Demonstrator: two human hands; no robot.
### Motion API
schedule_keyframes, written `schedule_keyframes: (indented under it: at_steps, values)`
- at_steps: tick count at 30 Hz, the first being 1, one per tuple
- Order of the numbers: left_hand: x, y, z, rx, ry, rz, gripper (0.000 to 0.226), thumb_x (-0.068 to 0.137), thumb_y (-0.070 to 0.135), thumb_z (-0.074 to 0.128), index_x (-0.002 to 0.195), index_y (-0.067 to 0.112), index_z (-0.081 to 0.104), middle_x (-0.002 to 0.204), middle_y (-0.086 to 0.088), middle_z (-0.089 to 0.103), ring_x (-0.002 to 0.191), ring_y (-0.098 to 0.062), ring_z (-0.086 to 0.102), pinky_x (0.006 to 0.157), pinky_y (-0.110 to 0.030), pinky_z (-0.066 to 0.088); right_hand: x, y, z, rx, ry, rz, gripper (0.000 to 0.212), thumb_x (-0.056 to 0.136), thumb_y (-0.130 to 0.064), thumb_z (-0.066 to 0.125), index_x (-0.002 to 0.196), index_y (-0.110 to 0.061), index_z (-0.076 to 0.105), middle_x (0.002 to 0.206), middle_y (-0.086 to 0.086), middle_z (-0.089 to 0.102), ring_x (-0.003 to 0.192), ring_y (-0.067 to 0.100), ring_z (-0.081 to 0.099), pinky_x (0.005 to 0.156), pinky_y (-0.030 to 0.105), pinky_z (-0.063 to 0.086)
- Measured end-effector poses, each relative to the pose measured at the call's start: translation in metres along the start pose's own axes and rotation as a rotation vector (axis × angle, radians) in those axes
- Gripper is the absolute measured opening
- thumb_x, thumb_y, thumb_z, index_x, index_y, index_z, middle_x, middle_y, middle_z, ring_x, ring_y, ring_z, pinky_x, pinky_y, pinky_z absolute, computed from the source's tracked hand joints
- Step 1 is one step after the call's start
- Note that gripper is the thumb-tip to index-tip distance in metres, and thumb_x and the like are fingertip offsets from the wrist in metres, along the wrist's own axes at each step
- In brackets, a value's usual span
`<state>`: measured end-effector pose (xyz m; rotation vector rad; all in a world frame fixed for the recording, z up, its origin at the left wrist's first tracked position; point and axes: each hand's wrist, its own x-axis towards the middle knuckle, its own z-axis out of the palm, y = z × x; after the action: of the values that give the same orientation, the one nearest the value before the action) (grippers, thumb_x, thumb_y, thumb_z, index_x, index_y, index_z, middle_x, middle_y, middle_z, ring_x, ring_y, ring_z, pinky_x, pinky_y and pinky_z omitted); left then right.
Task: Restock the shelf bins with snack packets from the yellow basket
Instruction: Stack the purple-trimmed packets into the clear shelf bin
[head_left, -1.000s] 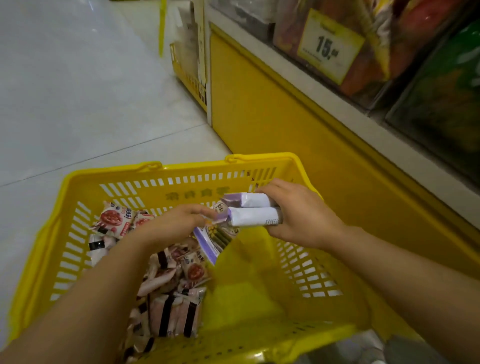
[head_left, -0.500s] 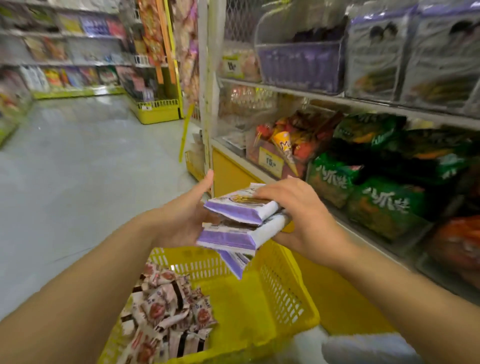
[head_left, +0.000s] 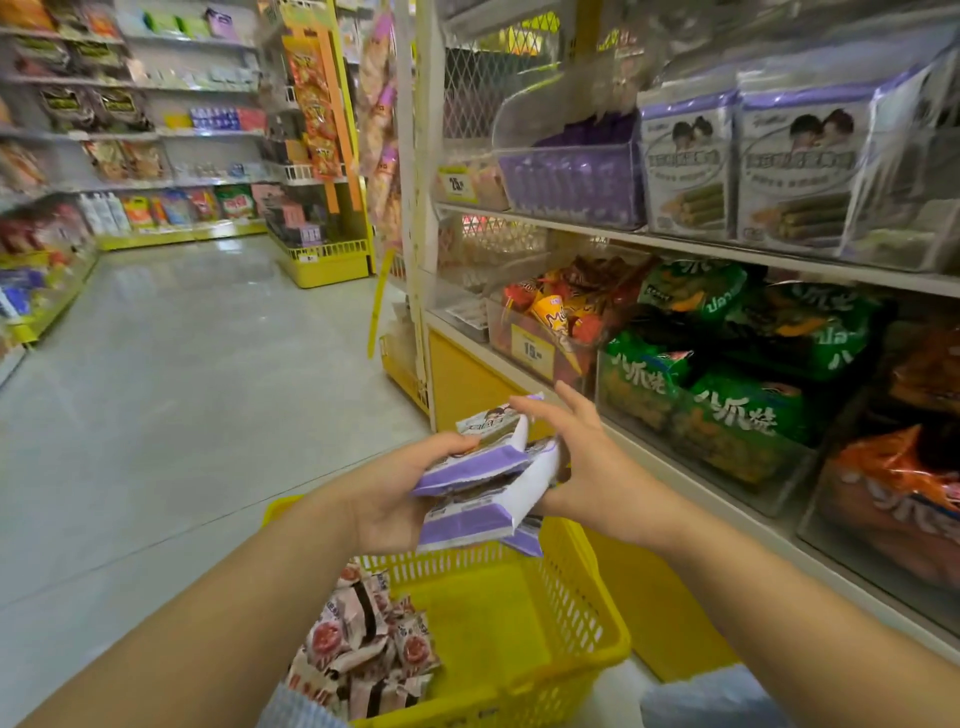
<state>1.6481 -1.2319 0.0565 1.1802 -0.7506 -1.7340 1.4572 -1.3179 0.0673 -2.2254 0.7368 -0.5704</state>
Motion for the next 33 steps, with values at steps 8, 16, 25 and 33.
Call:
schedule_keyframes:
  at_steps: [8,16,25,33]
  values:
    - [0.014,0.007,0.002,-0.128,0.124,0.081,0.061,0.071,0.034,0.068,0.123,0.004,0.058,0.119,-0.023,0.064,0.105,-0.036,0.064,0.093,-0.046,0.052,0.010,0.001,0.000,0.768,0.063,0.231,0.064,0.089,0.009,0.053,0.142,-0.026,0.038,0.122,0.004,0.061,0.099,0.019,0.069,0.070,0.035,0.060]
    - [0.026,0.006,0.020,0.211,0.207,0.333,0.034,0.090,0.025,0.061,0.123,0.015,0.060,0.111,-0.009,0.071,0.102,-0.029,0.068,0.093,-0.048,0.051,0.015,0.000,-0.002,0.932,0.099,0.332,0.067,0.072,-0.047,0.069,0.132,-0.028,0.045,0.112,-0.003,0.069,0.091,0.018,0.072,0.074,0.040,0.058]
    - [0.023,0.002,0.045,0.292,0.108,0.473,0.045,0.082,0.026,0.069,0.125,0.024,0.056,0.118,-0.004,0.068,0.106,-0.021,0.066,0.090,-0.035,0.053,0.013,-0.005,-0.012,0.827,0.391,0.077,0.039,0.081,-0.009,0.072,0.115,-0.017,0.055,0.105,0.008,0.072,0.090,0.027,0.071,0.075,0.043,0.058]
    - [0.016,0.001,0.052,0.324,0.027,0.401,0.044,0.086,0.038,0.062,0.124,0.016,0.060,0.117,-0.011,0.068,0.110,-0.028,0.064,0.098,-0.046,0.048,0.008,-0.011,-0.018,0.774,0.446,-0.040,0.101,0.071,-0.023,0.076,0.146,-0.048,0.013,0.128,-0.005,0.061,0.112,0.017,0.063,0.100,0.049,0.047]
